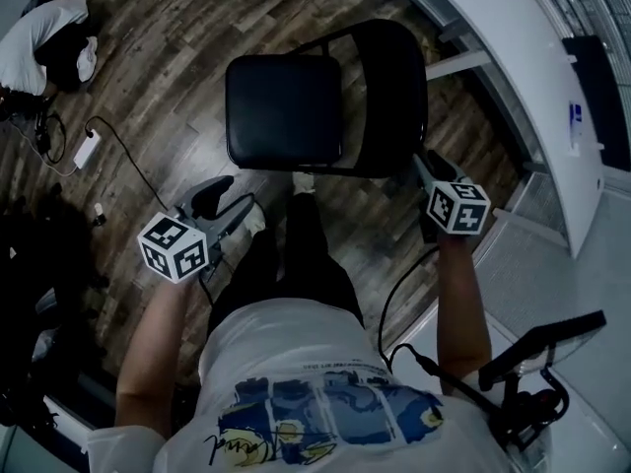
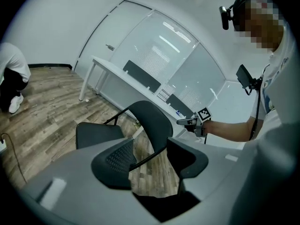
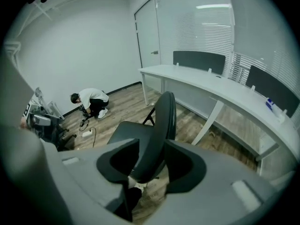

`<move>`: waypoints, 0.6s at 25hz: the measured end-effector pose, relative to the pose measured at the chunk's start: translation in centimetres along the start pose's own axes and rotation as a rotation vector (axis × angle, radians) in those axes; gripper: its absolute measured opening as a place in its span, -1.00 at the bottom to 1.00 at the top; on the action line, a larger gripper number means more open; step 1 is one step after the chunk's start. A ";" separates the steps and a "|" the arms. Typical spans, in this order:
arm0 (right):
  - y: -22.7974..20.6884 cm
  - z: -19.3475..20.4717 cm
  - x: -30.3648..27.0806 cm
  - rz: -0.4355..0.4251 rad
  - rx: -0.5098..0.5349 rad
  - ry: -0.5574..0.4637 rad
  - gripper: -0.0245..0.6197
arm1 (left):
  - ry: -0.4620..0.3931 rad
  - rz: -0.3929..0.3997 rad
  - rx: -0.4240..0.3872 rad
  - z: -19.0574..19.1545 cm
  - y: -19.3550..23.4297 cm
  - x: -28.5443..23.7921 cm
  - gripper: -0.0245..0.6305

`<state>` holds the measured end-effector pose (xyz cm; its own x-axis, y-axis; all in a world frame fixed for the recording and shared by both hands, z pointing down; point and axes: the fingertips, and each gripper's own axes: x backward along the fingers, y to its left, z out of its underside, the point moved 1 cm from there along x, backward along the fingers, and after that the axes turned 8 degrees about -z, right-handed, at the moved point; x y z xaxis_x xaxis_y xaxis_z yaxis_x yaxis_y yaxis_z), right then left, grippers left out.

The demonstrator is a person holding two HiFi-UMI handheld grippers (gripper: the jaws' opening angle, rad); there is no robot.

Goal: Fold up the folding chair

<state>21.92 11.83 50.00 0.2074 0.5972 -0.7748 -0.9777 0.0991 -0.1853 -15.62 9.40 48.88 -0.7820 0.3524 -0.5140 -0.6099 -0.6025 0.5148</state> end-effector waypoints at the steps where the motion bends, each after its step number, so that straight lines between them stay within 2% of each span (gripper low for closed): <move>1: -1.0 -0.7 -0.7 0.005 -0.003 0.000 -0.42 | 0.000 -0.010 0.007 -0.1 0.4 -0.8 -0.21; 6: -5.2 -2.0 -4.2 0.006 -0.030 0.023 -0.33 | 0.019 -0.041 0.029 0.2 2.2 -4.7 -0.14; 10: -6.2 -1.5 -6.4 -0.047 -0.077 0.043 -0.31 | 0.051 -0.070 0.067 1.8 4.3 -7.3 -0.08; 15: -6.4 -1.4 -8.9 -0.096 -0.130 0.039 -0.32 | 0.079 -0.114 0.142 4.6 8.9 -10.2 -0.03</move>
<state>26.38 4.75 57.18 0.3038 0.5582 -0.7721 -0.9410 0.0489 -0.3349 -13.67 3.73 61.91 -0.6981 0.3519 -0.6236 -0.7100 -0.4533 0.5389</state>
